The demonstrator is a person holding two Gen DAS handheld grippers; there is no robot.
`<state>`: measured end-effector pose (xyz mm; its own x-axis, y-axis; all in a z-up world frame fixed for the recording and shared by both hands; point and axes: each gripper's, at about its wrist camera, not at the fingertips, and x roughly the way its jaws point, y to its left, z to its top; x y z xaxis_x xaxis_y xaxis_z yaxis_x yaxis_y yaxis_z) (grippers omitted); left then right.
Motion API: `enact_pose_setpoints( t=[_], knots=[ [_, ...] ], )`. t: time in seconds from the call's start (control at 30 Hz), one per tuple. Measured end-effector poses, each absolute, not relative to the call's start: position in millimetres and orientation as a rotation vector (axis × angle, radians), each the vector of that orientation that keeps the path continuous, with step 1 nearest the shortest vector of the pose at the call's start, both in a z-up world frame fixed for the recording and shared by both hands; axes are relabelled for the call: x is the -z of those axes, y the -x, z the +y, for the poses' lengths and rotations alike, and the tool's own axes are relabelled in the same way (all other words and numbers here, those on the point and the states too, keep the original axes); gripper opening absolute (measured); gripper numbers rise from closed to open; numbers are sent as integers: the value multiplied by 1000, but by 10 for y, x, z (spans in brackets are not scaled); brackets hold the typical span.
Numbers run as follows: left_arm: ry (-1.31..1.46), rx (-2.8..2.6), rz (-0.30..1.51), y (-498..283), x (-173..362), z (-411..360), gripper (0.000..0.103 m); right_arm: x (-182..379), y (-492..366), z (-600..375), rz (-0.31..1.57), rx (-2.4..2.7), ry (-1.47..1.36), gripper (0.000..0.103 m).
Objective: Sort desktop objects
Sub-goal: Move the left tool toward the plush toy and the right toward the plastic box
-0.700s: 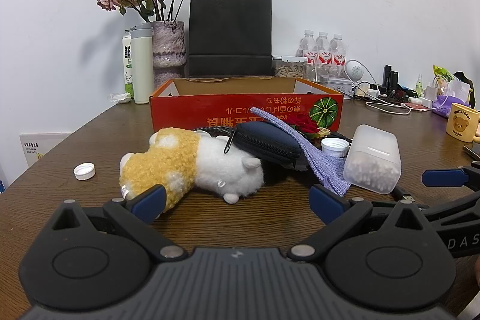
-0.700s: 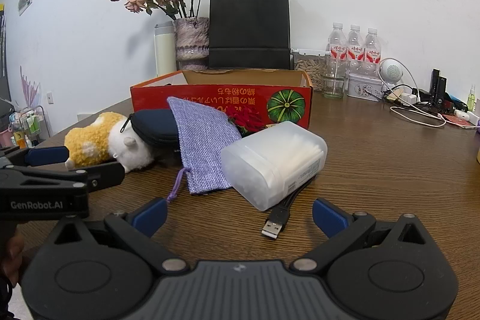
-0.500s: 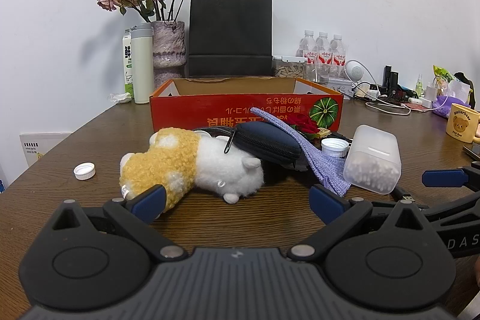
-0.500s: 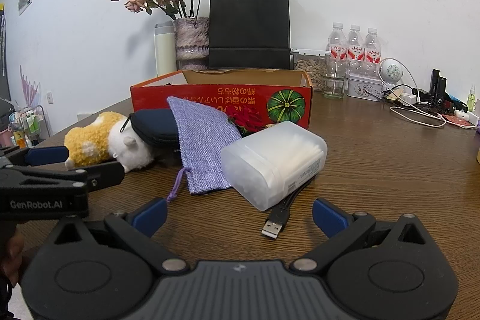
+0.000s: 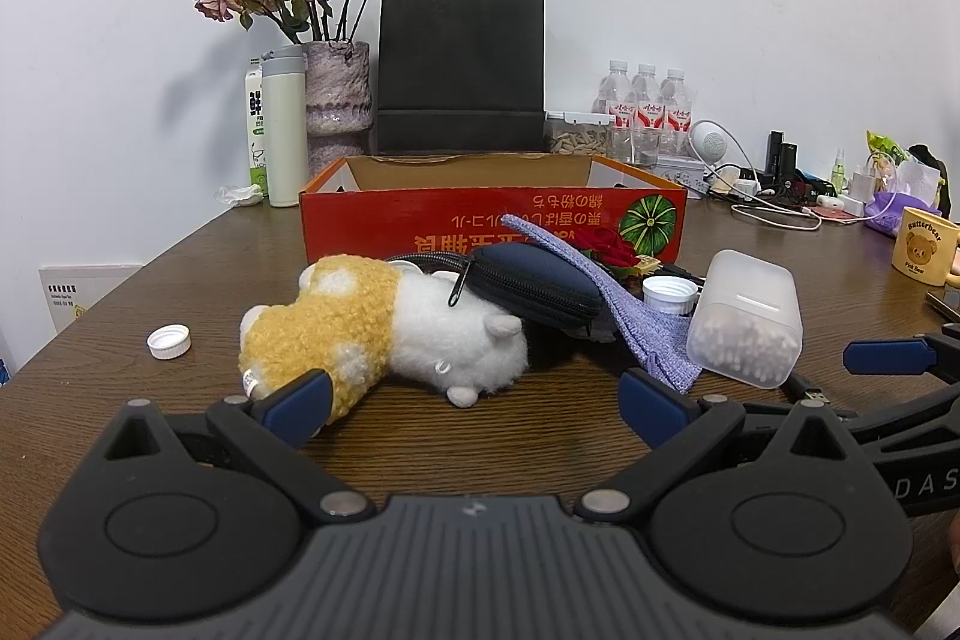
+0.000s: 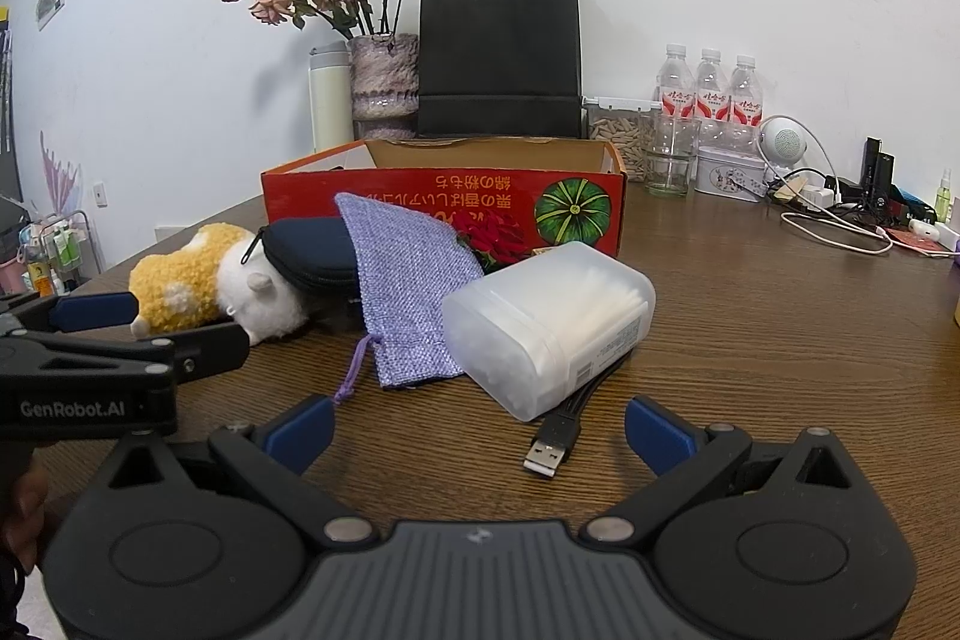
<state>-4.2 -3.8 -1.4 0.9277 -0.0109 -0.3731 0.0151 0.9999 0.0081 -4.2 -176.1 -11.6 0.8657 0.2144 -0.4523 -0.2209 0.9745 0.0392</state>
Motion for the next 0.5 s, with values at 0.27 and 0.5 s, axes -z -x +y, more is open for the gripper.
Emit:
enact_pose_setpoints(
  t=[0.27, 0.5],
  knots=[
    [-3, 16, 384, 44, 16, -28, 103, 119, 35, -1760, 478, -230, 12, 103],
    [13, 1, 385, 21, -16, 64, 103, 124, -4, -1745, 511, -256, 22, 103]
  ],
)
